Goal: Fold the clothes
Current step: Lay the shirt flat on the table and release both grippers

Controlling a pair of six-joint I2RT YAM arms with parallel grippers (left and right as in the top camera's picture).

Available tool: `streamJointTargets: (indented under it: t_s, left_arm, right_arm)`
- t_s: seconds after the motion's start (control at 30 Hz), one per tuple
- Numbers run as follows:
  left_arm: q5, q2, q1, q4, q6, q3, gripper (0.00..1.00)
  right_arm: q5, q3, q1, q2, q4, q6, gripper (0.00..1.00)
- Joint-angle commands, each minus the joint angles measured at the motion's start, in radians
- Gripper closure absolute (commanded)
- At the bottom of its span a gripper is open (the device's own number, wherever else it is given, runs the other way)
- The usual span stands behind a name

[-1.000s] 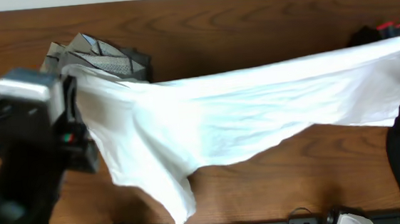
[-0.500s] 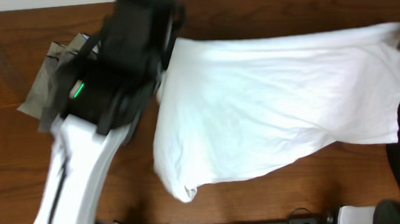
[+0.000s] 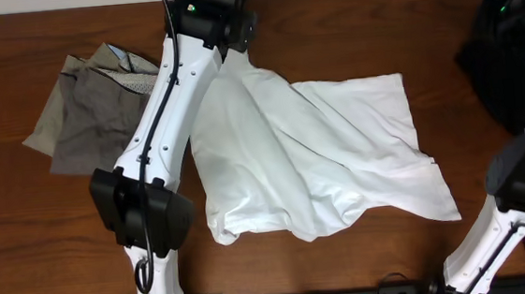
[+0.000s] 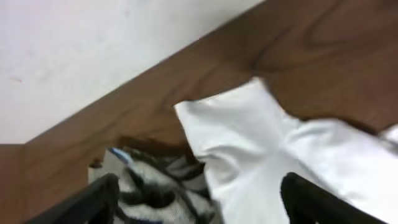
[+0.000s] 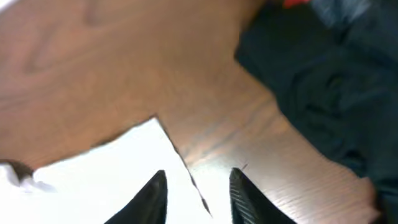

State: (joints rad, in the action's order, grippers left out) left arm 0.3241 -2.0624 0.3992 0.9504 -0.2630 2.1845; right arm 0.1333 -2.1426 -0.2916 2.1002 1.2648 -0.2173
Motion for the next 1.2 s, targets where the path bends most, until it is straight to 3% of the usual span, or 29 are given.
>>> streamJointTargets:
  t_s: [0.0,0.1,0.3,0.57,0.8,0.93,1.03,1.1,1.17]
  left_arm:
    - [0.026,0.114,0.001,0.04,0.015,0.015,0.09]
    - [0.025,0.187,0.001,0.105,0.08,0.015,0.1]
    - [0.023,0.357,0.001,0.247,0.24,0.015,0.1]
    - [-0.048,0.553,0.001,0.377,0.315,0.015,0.09]
    - [-0.048,0.648,0.001,0.396,0.321,0.015,0.1]
    - [-0.048,0.668,0.001,0.397,0.321,0.015,0.09]
    - [-0.048,0.671,0.001,0.397,0.321,0.015,0.09]
    - [-0.048,0.671,0.001,0.397,0.321,0.015,0.09]
    - [-0.048,0.671,0.001,0.397,0.321,0.015,0.1]
  right_arm:
    - [0.064,-0.014,-0.006,-0.042,0.016,0.113,0.57]
    - [0.098,-0.012,0.013,-0.04,0.057,0.182,0.43]
    - [0.171,0.099,0.101,-0.033,0.036,0.256,0.41]
    - [0.148,0.425,0.27,-0.032,-0.254,0.285,0.27]
    - [-0.035,0.651,0.356,-0.031,-0.544,0.255,0.27]
    - [-0.071,0.721,0.36,-0.03,-0.646,0.209,0.32]
    - [-0.081,0.753,0.358,-0.027,-0.695,0.187,0.42]
    - [-0.081,0.758,0.358,-0.021,-0.705,0.187,0.56]
    - [-0.082,0.758,0.358,-0.02,-0.705,0.188,0.79]
